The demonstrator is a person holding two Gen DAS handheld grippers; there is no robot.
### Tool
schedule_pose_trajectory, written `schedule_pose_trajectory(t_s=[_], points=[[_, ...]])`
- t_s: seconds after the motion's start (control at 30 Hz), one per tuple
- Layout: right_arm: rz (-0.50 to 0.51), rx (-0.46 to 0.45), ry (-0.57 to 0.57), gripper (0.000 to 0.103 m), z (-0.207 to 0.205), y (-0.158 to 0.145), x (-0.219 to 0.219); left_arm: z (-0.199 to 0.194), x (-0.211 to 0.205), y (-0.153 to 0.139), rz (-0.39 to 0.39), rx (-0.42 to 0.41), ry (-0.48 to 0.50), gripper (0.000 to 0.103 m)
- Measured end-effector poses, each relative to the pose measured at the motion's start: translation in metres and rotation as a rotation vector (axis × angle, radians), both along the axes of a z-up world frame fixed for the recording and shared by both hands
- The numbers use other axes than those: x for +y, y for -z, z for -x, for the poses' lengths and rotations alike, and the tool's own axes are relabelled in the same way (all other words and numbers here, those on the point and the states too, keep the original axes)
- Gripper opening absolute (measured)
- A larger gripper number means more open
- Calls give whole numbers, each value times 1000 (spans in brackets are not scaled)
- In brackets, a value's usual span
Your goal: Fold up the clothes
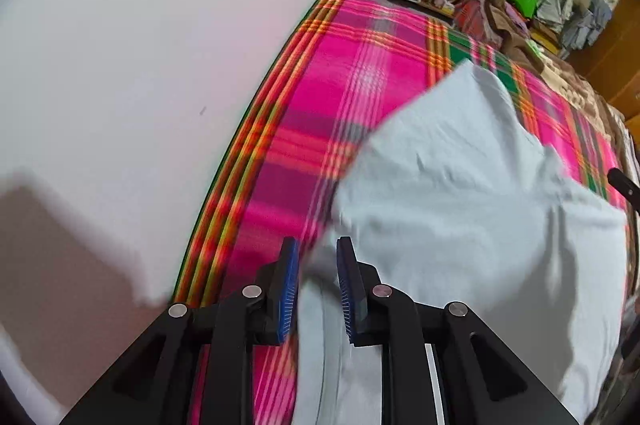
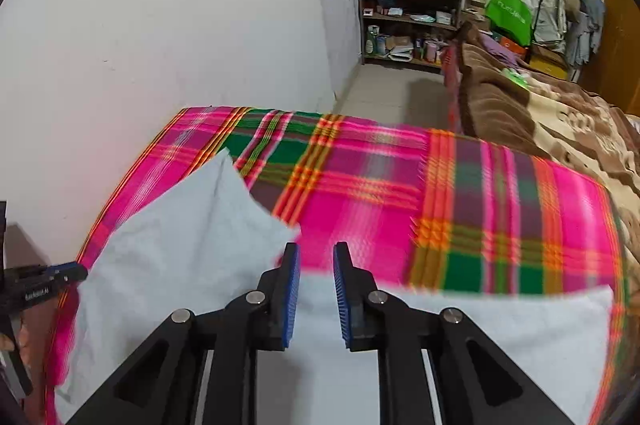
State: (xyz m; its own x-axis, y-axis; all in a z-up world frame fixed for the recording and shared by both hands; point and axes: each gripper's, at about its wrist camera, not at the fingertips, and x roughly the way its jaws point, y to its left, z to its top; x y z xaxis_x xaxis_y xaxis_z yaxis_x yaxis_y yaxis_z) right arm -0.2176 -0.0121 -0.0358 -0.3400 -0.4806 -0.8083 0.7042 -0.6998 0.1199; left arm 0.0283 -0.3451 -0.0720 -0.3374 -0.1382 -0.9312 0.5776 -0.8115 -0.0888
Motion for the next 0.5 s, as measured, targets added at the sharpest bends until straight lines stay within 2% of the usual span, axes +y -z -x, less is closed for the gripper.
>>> schedule_pose_trajectory(t_s=[0.1, 0.27, 0.37, 0.5], points=[[-37, 23, -23, 19, -40, -10, 24, -35, 24, -15, 16, -1, 22, 21], [-22, -26, -121, 19, -124, -3, 63, -123, 77, -29, -8, 19, -21, 21], [-7, -60, -193, 19, -176, 4, 88, -179, 111, -26, -22, 8, -81, 21], [13, -85, -352, 19, -255, 7, 117, -244, 156, -10, -57, -38, -109, 21]])
